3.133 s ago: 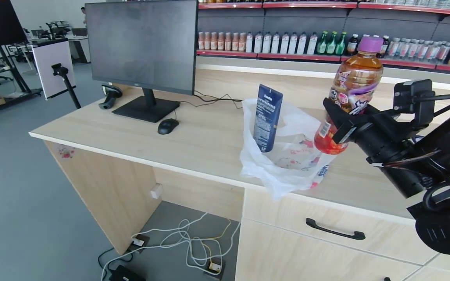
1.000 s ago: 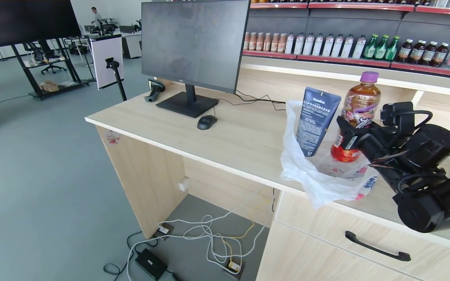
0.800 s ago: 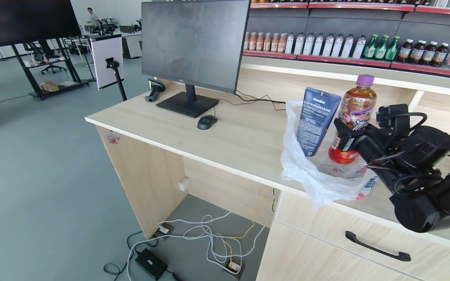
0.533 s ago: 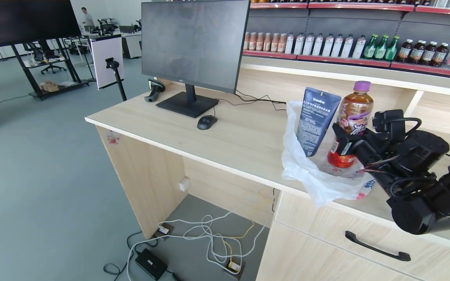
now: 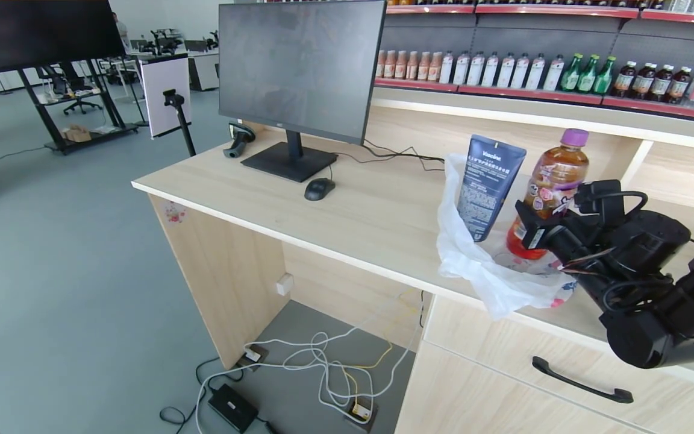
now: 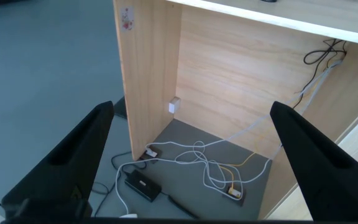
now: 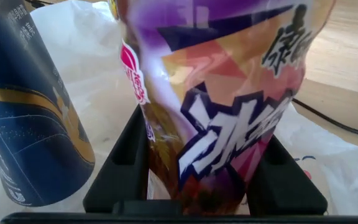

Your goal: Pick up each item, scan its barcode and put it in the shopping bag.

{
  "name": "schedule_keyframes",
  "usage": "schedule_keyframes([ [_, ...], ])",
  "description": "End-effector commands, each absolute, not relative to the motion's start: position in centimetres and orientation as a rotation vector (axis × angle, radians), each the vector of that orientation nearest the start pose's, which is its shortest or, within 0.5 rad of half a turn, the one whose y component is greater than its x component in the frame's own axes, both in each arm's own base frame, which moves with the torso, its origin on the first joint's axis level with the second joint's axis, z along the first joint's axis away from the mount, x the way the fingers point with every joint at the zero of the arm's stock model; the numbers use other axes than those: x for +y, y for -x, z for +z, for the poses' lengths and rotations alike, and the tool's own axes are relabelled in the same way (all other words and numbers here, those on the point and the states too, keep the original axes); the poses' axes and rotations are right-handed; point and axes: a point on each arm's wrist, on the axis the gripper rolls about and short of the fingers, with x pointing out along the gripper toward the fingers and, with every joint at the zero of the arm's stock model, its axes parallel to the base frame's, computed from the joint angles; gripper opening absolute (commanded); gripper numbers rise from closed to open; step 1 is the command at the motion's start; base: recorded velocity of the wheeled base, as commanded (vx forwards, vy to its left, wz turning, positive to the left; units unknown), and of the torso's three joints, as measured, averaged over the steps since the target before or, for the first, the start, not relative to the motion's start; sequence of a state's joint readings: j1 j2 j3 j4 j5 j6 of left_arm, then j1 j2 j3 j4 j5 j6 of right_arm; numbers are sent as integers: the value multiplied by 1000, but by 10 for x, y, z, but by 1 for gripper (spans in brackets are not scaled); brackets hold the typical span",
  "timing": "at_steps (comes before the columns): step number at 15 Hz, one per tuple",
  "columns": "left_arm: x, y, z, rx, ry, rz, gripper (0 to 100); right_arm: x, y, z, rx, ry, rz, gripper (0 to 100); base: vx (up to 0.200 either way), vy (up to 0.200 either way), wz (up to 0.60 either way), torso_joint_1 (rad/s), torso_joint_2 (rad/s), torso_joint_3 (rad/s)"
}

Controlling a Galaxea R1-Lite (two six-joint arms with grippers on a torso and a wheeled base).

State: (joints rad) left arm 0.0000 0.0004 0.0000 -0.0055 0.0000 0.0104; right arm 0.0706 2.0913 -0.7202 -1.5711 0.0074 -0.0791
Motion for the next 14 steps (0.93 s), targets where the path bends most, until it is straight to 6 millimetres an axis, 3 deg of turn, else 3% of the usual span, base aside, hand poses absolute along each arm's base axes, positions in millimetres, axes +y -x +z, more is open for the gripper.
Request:
schedule_keyframes([
  [1, 0, 23, 76, -6, -11, 0, 100, 25, -356, 125, -201, 73, 70, 0, 0, 0, 0, 0, 0, 0],
  [4, 0, 23, 76, -6, -11, 2, 100, 25, -353, 125, -196, 73, 70, 0, 0, 0, 0, 0, 0, 0],
  [5, 0, 23, 76, -6, -11, 0, 100, 25, -351, 125, -192, 74, 70, 100, 0, 0, 0, 0, 0, 0],
  [11, 0, 23, 76, -8, -12, 0, 100, 24, -344, 140, -233, 72, 69, 100, 0, 0, 0, 0, 0, 0],
  [14, 0, 23, 76, -8, -9, 0, 100, 29, -330, 149, -243, 70, 84, 100, 0, 0, 0, 0, 0, 0],
])
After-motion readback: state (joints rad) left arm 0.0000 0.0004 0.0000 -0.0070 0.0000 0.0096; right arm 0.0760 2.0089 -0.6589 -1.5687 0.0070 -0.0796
